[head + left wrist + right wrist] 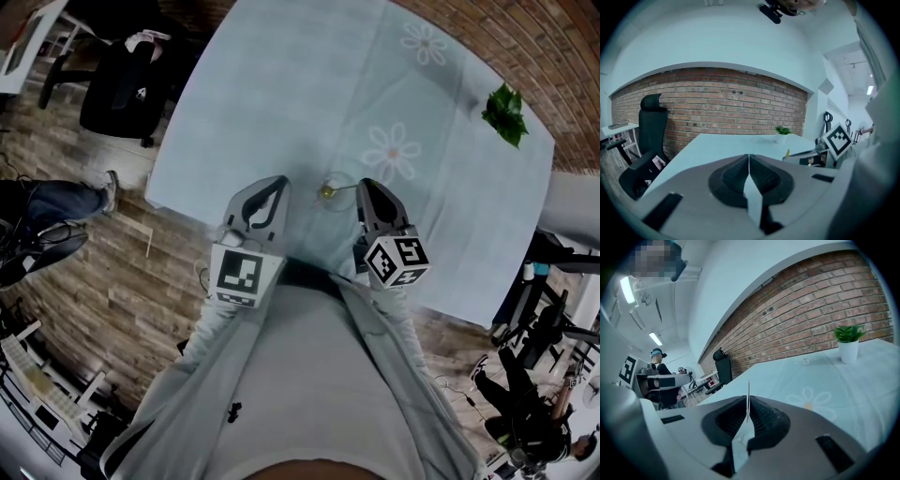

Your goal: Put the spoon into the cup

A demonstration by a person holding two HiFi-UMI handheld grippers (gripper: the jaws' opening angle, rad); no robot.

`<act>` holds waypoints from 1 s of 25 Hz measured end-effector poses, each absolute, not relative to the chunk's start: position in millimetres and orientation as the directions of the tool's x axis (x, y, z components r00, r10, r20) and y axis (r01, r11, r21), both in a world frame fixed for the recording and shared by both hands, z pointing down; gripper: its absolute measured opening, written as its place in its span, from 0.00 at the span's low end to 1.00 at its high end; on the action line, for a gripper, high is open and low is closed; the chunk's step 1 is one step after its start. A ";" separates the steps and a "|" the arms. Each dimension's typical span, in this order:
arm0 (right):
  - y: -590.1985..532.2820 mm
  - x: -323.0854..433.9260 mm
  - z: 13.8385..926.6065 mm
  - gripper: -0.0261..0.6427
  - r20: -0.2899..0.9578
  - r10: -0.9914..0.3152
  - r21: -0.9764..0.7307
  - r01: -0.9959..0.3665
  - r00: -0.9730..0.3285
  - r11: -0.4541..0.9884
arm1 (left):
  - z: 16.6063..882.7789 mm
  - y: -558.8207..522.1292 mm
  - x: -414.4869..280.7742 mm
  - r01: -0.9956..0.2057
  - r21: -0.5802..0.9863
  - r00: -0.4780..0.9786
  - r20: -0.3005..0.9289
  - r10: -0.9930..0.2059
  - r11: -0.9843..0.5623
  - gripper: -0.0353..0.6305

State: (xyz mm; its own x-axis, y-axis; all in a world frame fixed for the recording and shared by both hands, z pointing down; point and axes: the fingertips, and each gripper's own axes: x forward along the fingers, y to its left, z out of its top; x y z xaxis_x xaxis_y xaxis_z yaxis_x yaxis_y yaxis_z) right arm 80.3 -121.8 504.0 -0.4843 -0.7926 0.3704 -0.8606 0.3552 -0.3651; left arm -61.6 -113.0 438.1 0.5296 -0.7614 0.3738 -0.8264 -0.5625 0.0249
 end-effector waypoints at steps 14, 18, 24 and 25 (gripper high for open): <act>-121.8 78.6 512.7 0.20 0.419 -0.775 -0.359 -0.870 -0.473 0.337 | 432.9 -112.1 -68.2 -0.831 0.020 0.525 0.361 -0.771 -0.556 0.08; -121.0 78.0 512.9 0.23 0.421 -0.773 -0.366 -0.869 -0.475 0.334 | 431.1 -110.8 -69.8 -0.833 0.018 0.522 0.359 -0.774 -0.553 0.08; -120.2 77.0 512.1 0.24 0.419 -0.775 -0.362 -0.870 -0.473 0.335 | 429.0 -109.9 -70.2 -0.832 0.014 0.523 0.353 -0.775 -0.555 0.08; -120.0 77.7 511.2 0.24 0.416 -0.776 -0.362 -0.869 -0.474 0.336 | 427.9 -109.5 -69.1 -0.833 0.019 0.523 0.353 -0.776 -0.553 0.08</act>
